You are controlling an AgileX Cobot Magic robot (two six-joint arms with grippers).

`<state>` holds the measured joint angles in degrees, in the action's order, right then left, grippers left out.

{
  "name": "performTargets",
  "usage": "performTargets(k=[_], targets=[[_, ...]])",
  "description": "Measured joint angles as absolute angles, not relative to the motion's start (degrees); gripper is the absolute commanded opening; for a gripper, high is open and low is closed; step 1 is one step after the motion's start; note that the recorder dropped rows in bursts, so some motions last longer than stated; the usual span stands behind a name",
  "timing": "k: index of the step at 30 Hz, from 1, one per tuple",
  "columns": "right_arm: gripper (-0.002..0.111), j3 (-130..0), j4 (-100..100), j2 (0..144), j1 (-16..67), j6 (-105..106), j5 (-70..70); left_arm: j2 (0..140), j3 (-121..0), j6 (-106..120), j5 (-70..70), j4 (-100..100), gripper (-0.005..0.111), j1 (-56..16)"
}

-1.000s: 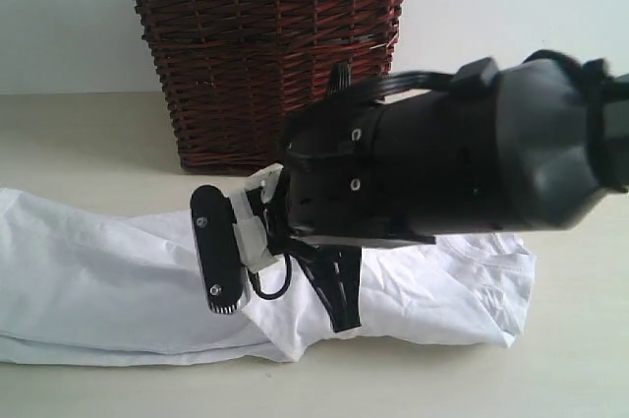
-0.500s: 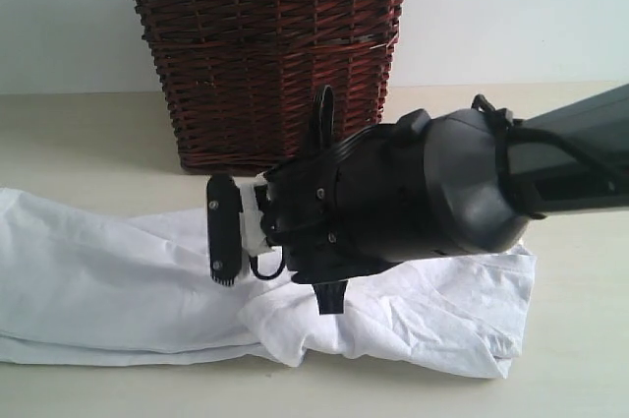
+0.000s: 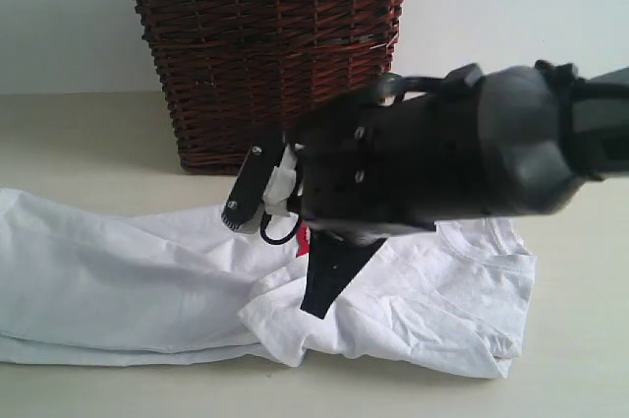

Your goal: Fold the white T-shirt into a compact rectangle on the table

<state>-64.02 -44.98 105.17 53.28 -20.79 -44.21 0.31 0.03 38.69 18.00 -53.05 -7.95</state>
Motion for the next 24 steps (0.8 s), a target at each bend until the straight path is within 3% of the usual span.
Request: performTargets(k=[3,5,12,24], targets=[[0.0,-64.02,-10.7,104.55,44.66,1.84,-39.94,0.31,0.03,38.69,18.0,-53.05,0.0,-7.95],[0.0,-64.02,0.51,104.55,41.21,10.56,-38.92,0.31,0.03,38.69,18.0,-53.05,0.0,-7.95],[0.0,-64.1,6.47,114.21,37.79,14.38,-34.66,0.31,0.03,38.69,18.0,-53.05,0.0,-7.95],[0.003,-64.25,5.59,109.12,34.48,8.96,-34.92,0.31,0.03,38.69,18.0,-53.05,0.0,-7.95]])
